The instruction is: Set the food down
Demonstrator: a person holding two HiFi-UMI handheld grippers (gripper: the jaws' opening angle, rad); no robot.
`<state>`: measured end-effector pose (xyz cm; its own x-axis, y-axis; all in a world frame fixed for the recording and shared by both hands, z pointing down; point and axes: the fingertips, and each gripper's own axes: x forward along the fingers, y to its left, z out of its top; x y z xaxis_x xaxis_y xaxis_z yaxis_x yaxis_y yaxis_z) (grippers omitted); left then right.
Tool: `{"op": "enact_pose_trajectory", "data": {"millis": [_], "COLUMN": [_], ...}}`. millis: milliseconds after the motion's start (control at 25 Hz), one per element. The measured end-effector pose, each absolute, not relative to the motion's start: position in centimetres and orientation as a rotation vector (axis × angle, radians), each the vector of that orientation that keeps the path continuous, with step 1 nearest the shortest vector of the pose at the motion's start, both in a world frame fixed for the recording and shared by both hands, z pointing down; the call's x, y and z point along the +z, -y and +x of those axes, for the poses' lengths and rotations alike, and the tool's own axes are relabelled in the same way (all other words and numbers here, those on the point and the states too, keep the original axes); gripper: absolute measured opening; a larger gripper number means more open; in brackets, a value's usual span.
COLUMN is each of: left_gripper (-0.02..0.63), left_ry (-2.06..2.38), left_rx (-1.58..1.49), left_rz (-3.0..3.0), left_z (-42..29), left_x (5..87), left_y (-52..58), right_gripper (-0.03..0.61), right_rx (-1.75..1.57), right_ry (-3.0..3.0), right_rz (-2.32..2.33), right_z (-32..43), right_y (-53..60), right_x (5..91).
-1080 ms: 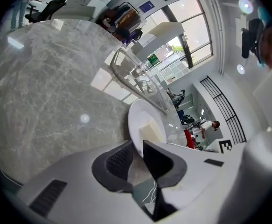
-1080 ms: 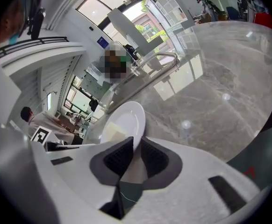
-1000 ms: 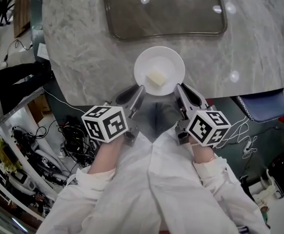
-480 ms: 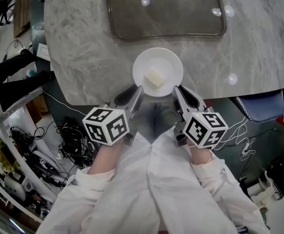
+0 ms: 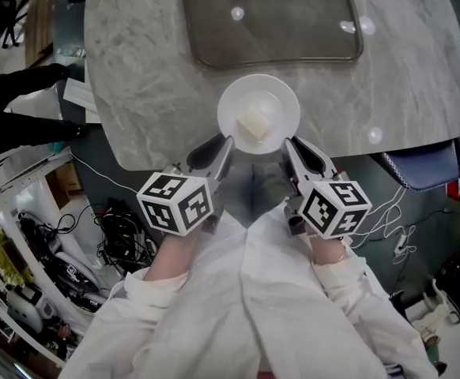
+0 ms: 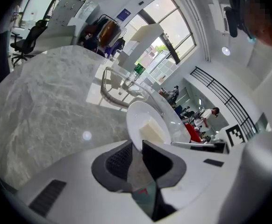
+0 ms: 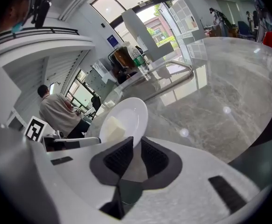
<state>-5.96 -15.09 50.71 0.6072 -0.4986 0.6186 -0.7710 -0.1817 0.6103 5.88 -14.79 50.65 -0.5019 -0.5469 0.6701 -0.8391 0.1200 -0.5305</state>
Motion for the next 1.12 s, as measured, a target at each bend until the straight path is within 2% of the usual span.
{"op": "enact_pose_trajectory", "data": {"millis": [560, 1120], "left_gripper": [0.066, 0.066], "left_ry": [0.987, 1.015], "left_rx": [0.294, 0.275], "left_rz": [1.979, 1.994], "left_z": [-6.4, -5.0], "left_x": [46.5, 45.5], "left_y": [18.2, 24.7], "right_gripper": [0.043, 0.040], "right_rx": [1.281, 1.246], "right_ry": [2.139, 2.184], "right_rz": [1.487, 1.459], "right_z": [5.5, 7.0], "right_y": [17.4, 24.8], "right_x": [46.8, 45.9]}}
